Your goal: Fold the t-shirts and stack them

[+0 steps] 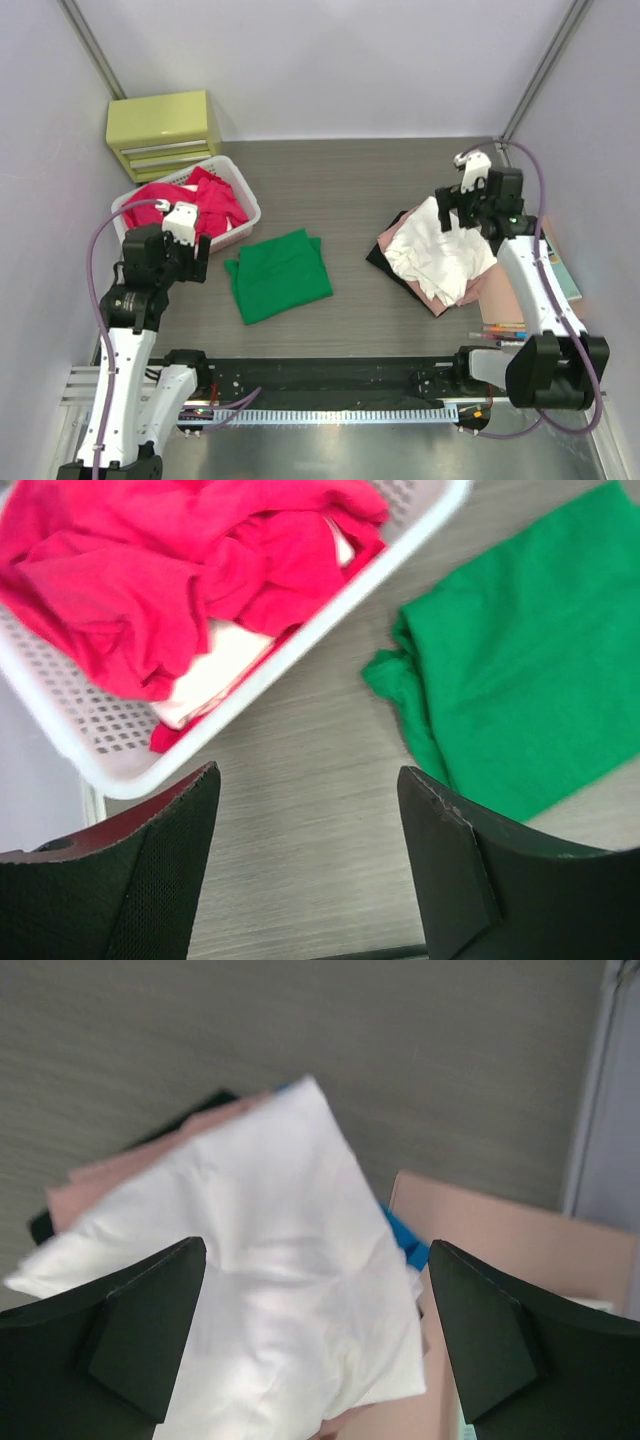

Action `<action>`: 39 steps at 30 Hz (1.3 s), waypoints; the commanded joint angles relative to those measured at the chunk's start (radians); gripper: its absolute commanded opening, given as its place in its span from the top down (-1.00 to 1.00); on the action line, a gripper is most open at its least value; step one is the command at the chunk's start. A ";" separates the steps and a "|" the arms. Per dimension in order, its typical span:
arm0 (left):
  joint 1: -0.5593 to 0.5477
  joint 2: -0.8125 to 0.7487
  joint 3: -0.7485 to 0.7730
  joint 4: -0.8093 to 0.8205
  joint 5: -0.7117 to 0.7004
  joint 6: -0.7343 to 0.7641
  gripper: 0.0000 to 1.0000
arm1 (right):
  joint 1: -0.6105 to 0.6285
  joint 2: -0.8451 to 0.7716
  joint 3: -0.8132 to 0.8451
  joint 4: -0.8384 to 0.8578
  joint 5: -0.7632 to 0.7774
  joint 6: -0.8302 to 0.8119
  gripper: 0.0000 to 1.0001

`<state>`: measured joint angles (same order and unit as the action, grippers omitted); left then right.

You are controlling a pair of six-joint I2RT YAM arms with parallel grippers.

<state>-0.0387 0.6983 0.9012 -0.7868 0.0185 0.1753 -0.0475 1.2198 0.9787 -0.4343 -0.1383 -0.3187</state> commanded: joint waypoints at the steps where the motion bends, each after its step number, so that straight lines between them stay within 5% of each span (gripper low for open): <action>1: 0.005 0.100 0.105 -0.171 0.213 0.076 -0.44 | 0.003 -0.071 0.242 -0.136 -0.214 0.021 -1.00; 4: 0.005 0.206 0.212 -0.329 0.423 0.144 -0.41 | 0.047 -0.003 0.314 -0.247 -0.365 0.058 -0.99; 9: 0.005 0.389 0.327 -0.368 0.602 0.122 -0.44 | 0.253 0.041 0.264 -0.187 -0.216 0.047 -0.99; 12: 0.003 0.481 0.273 -0.399 0.744 0.089 -0.43 | 0.316 0.090 0.268 -0.172 -0.199 0.063 -0.99; 23: 0.002 0.380 0.130 -0.140 0.462 -0.169 -0.51 | 0.464 0.332 0.337 -0.153 -0.224 0.047 -0.99; 30: 0.008 0.584 0.110 -0.062 0.587 -0.253 -0.52 | 0.546 0.480 0.399 -0.144 -0.265 0.067 -0.99; 39: 0.031 0.616 0.015 0.075 0.566 -0.342 -0.57 | 0.549 0.509 0.330 -0.092 -0.222 0.052 -1.00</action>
<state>-0.0238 1.3270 0.9070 -0.7933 0.5846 -0.1089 0.5030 1.7271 1.3216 -0.5728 -0.3794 -0.2600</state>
